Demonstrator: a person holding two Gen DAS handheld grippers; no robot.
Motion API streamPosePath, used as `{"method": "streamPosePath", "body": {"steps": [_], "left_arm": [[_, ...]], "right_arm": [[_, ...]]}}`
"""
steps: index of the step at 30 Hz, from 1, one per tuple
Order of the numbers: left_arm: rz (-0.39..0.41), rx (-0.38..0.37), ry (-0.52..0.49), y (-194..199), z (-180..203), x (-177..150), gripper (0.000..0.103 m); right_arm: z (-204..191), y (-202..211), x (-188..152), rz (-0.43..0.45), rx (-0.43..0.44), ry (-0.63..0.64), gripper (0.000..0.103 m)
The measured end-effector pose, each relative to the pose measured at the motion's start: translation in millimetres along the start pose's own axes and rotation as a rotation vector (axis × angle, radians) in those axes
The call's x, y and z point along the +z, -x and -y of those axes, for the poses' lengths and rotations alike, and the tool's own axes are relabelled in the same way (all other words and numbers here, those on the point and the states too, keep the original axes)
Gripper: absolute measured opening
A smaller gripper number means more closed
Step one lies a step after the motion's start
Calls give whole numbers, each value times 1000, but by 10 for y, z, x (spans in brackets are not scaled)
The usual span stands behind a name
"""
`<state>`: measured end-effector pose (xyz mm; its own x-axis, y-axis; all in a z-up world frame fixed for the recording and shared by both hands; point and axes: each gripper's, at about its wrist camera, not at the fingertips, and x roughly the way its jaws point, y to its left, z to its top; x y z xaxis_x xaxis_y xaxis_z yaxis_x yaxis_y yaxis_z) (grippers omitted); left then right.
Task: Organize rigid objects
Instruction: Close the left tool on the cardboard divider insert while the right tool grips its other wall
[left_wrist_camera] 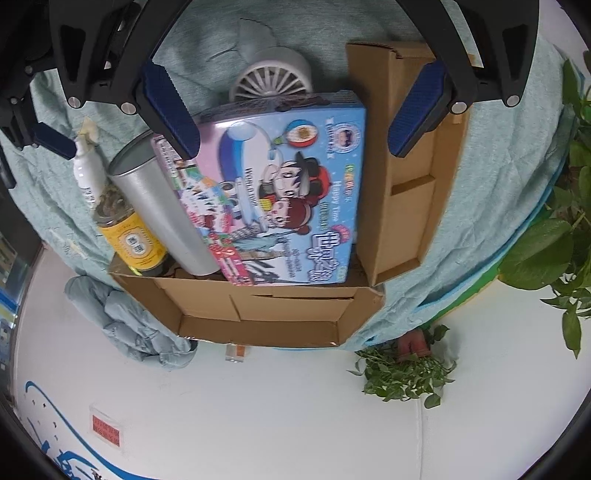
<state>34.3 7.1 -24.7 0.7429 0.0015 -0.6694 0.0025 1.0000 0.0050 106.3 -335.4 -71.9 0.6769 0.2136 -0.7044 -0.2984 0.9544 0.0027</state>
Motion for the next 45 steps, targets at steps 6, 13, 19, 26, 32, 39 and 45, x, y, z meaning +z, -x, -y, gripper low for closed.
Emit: {"method": "streamPosePath", "body": {"steps": [6,13,19,26,32,39,45], "left_arm": [[10,25,-2,56,-138,3,103],[30,22,60,222,-508,68,103],[-28,71,140,181,-1105,32,103],[-151,-49,267,-117,-1678,-204,66],[-214,-100,246,-240,-1741,-346,25],[-241,-163,263,-252,-1760,-369,13],[-270,-174,290,-70,-1841,-432,12]], "right_arm": [[-37,-24,10,-4,26,2,102],[-153,161,94,75,124,12,102],[-389,283,217,132,241,37,102],[-955,363,380,117,322,151,100],[-1516,211,393,15,316,254,70],[-1787,91,369,-37,263,276,39],[-1861,90,392,-70,283,288,31]]}}
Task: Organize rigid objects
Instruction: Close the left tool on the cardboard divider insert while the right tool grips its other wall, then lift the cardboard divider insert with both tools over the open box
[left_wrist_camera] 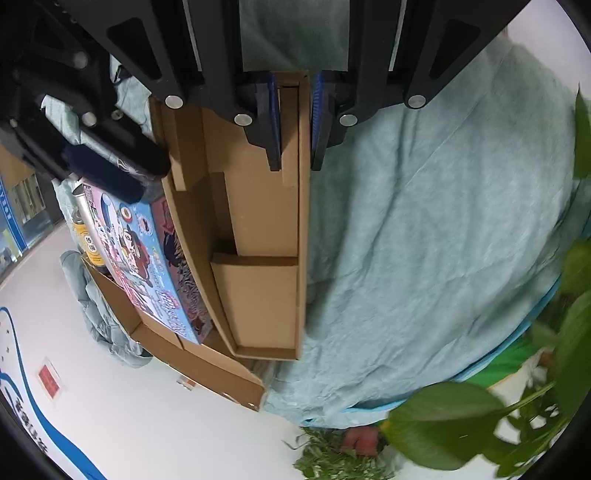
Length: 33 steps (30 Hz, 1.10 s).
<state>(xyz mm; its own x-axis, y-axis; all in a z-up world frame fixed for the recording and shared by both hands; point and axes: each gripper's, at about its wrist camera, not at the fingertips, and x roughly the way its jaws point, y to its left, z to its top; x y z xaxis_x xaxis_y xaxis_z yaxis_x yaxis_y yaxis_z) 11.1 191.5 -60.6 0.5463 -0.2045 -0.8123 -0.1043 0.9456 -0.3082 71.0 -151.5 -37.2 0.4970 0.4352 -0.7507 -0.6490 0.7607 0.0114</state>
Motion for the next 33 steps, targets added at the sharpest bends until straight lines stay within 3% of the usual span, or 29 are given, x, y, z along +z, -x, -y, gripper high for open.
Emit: {"method": "streamPosePath", "body": {"steps": [3,7,11,20,28,33], "left_arm": [[-10,23,-5,67,-11,-125,13],[-22,56,-17,132,69,-282,15],[-29,61,-33,157,131,-327,16],[-33,86,-56,155,154,-325,15],[18,178,-140,345,289,-306,14],[126,211,-200,692,488,-106,14]], "right_arm": [[-42,-32,-74,-60,59,-15,30],[-120,-15,-191,-98,90,-39,20],[-147,-104,-257,-147,63,-57,21],[-11,-271,-225,-217,128,-163,21],[19,-197,-189,-171,204,-193,21],[49,36,-4,-64,231,-210,21]]}}
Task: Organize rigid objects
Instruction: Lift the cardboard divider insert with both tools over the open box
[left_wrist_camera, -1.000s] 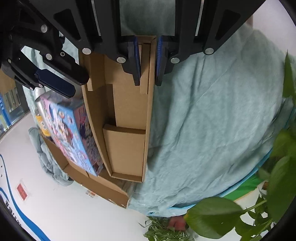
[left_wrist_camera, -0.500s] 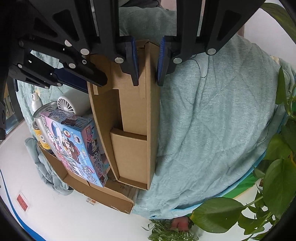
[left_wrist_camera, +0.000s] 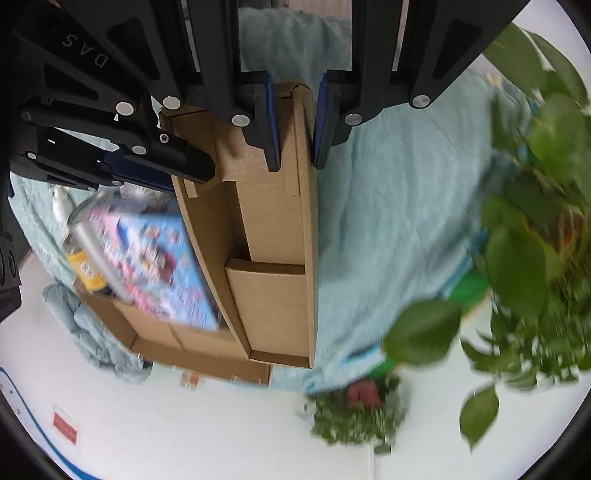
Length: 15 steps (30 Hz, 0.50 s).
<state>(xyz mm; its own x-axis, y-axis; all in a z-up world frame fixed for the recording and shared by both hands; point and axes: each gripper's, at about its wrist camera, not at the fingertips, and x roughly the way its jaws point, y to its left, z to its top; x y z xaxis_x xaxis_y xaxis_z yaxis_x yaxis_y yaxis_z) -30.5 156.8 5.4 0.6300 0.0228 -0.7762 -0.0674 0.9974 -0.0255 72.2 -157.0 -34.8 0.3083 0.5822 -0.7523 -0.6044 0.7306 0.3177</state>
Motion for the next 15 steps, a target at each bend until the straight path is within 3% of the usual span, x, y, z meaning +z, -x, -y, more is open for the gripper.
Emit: {"method": "streamPosePath", "body": {"steps": [4,8,15], "left_arm": [[84,4,-30,194,94,349,13],[171,-37,-80,324,254,825,13],[234,-120,-156,147,575,1803,13]], "right_arm": [[12,216,216,95,-10,5,21],[106,443,547,196,-47,3,21],[469,647,1140,303,-158,-23,20]]}}
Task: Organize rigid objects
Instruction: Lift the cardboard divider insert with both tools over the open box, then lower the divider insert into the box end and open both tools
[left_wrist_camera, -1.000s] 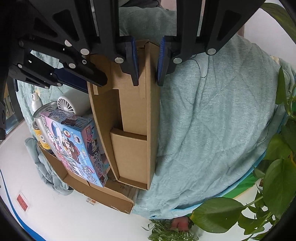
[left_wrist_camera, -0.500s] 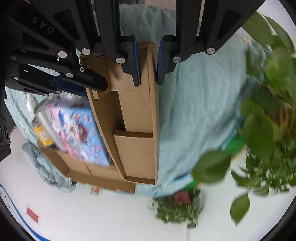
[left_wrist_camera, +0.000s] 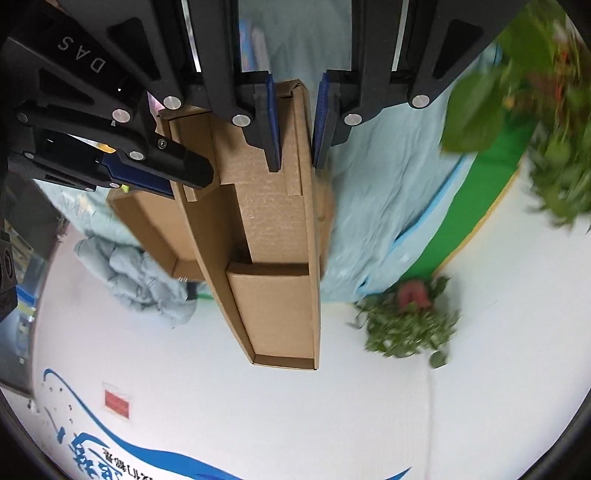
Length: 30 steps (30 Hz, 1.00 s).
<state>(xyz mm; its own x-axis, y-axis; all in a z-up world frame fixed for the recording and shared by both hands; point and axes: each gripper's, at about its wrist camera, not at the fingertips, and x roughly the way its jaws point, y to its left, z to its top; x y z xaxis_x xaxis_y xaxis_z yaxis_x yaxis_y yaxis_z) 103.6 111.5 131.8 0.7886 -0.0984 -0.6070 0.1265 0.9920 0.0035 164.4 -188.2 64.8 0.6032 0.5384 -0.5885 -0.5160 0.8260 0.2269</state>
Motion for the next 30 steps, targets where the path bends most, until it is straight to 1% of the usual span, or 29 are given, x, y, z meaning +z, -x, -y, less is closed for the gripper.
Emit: {"method": "streamPosePath", "body": {"steps": [2,4,5,9,13,14,15,18,22,23,28,30], "left_arm": [[1,-2,-12,-172,1,248,13],[-2,7,-37,-364,-17,522,13],[-8,10,-40,-472,-36,643,13],[-55,-9,-28,-985,-143,1059,13],[-99,-12,-31,-1473,-221,1279,13],[-106,-16,-29,-1553,-227,1237,13],[-124,-17,-26,-1694,-254,1267,13],[-175,-32,-12,-2062,-300,1228,13],[-244,-36,-5,-2496,-374,1082,13],[-252,-33,-6,-2545,-374,999,13],[-318,-16,14,-3018,-507,846,13],[-338,-15,20,-3119,-540,746,13]], "right_arm": [[80,-93,183,10,-22,-3,20],[205,-215,345,7,-23,-12,20],[286,-316,458,-4,-20,-17,20],[518,-597,695,-43,-21,-37,20],[658,-895,846,-91,-20,-63,20],[697,-988,872,-111,-19,-66,20],[720,-1042,894,-120,-19,-69,20],[814,-1277,912,-172,-21,-80,20],[994,-1597,878,-250,4,-127,20],[1039,-1694,856,-275,12,-137,20],[1152,-2043,782,-353,40,-159,20],[1200,-2168,749,-380,50,-166,20]]}}
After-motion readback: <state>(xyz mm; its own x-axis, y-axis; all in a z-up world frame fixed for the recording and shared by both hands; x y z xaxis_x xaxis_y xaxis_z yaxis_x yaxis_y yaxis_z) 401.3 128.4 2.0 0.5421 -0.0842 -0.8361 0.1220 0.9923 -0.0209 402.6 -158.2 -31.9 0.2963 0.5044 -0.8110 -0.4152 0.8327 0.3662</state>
